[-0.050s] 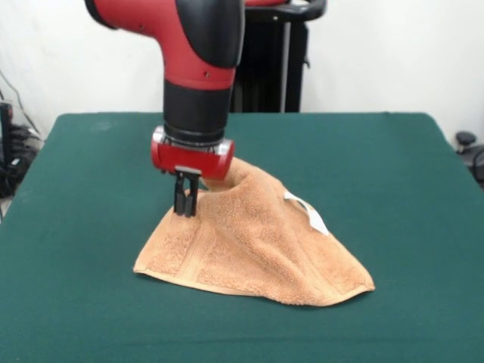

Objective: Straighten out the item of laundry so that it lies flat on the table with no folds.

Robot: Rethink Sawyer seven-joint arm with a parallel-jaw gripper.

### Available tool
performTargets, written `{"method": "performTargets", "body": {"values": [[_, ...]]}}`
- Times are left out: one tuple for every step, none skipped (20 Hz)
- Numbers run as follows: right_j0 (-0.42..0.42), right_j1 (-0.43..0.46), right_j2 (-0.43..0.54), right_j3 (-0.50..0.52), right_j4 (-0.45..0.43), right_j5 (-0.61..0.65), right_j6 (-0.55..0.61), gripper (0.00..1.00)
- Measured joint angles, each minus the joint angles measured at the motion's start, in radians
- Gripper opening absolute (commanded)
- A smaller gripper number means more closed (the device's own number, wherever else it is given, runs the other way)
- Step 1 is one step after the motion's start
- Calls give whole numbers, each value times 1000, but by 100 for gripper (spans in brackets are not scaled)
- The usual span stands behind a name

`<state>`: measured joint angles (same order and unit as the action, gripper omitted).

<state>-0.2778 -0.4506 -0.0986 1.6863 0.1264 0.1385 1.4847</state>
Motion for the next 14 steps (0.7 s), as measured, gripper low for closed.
{"method": "performTargets", "body": {"values": [[0,7,0,-4,0,-1,0,0],[-1,32,1,-17,0,-8,0,0],[-3,43,2,-23,0,-12,0,0],[-4,52,4,-27,0,-15,0,0],[-5,57,5,-30,0,-17,0,0],[-11,74,8,-40,0,-25,0,0],[-13,79,10,-44,0,-27,0,0],[-14,79,11,-46,-1,-28,0,0],[-15,79,13,-48,-2,-28,0,0],[-17,79,14,-51,-6,-28,0,0],[-18,79,15,-53,-11,-27,0,0],[-20,79,18,-56,-21,-27,0,0],[-20,80,19,-58,-25,-27,0,0],[-22,80,20,-60,-33,-27,0,0]]}}
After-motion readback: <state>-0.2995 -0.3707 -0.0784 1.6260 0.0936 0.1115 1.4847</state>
